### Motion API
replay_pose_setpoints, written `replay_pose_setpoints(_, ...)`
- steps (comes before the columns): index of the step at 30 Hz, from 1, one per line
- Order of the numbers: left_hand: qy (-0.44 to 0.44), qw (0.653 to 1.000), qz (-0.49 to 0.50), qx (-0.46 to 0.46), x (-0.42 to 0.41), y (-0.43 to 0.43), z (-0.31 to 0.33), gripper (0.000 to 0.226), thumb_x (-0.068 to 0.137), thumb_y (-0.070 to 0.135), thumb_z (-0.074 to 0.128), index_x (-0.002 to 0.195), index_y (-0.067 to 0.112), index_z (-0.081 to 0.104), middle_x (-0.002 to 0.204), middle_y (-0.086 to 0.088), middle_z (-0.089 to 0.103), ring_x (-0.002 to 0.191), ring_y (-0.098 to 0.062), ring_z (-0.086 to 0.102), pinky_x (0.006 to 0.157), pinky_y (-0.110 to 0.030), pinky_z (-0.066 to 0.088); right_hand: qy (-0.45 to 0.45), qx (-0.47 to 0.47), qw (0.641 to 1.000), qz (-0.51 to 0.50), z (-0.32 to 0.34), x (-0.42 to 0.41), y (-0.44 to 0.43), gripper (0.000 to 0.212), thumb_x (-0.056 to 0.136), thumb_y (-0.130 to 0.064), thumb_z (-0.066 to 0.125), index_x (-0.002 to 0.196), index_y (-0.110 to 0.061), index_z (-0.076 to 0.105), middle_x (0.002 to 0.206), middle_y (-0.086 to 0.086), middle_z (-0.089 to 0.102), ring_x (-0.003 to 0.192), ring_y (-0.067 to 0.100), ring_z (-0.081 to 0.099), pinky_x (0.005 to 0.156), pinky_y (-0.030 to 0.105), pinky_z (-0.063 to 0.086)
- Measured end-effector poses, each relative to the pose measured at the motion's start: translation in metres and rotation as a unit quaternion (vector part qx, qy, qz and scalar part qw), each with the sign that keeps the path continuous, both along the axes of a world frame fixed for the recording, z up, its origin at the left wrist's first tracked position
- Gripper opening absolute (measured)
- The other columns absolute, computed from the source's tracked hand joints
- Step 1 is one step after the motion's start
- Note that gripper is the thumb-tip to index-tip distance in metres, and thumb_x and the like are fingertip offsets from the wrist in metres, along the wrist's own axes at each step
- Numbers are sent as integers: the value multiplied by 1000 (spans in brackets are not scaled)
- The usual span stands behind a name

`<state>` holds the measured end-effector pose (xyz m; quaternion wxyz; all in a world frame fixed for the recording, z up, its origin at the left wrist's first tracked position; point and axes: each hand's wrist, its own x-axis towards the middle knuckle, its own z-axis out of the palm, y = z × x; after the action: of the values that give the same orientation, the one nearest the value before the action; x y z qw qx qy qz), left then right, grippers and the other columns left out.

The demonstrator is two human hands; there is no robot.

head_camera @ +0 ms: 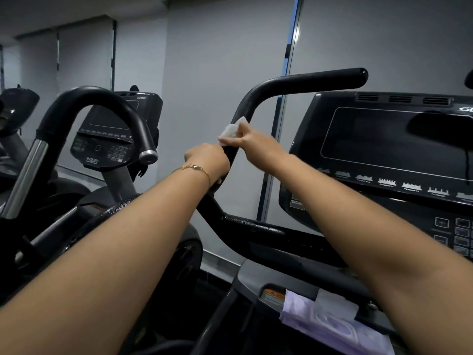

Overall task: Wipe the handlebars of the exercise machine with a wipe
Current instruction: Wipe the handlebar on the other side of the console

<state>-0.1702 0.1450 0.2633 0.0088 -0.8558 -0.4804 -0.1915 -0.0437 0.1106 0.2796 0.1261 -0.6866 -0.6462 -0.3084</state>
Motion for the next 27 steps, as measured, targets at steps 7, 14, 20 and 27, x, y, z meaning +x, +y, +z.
replay_pose_setpoints(7, 23, 999, 10, -36, -13, -2, -1, 20, 88, 24, 65, 98, 21, 47, 85, 0, 47, 85, -20, 47, 71, -29, 30, -3, 23, 1000, -19, -21, -10, -4, 51, 97, -6, 37, 140, -35, 37, 128, 8, 33, 101, 29, 48, 75, 38, 43)
replay_pose_setpoints(14, 0, 998, -1, -61, -22, -1, -1, 29, 84, 32, 68, 96, 21, 45, 93, -1, 49, 89, -21, 49, 71, -29, 33, 15, 58, 997, -46, -15, -11, -1, 47, 99, -16, 35, 141, -36, 35, 134, 8, 34, 108, 31, 49, 76, 33, 37)
replay_pose_setpoints(20, -6, 999, -11, -48, -24, -1, -5, 21, 87, 30, 65, 102, 20, 54, 102, 1, 57, 108, -21, 55, 69, -28, 32, -7, 12, 999, -36, -25, -14, -5, 44, 98, -19, 32, 140, -32, 37, 123, 4, 38, 107, 26, 51, 65, 28, 28)
replay_pose_setpoints(27, -23, 998, 4, -64, -27, -5, -4, 33, 90, 25, 61, 65, 18, 40, 66, 3, 42, 67, -14, 43, 49, -26, 22, 6, 12, 999, -37, -32, -21, -3, 46, 98, -14, 34, 140, -33, 37, 123, 1, 37, 96, 24, 48, 69, 28, 29)
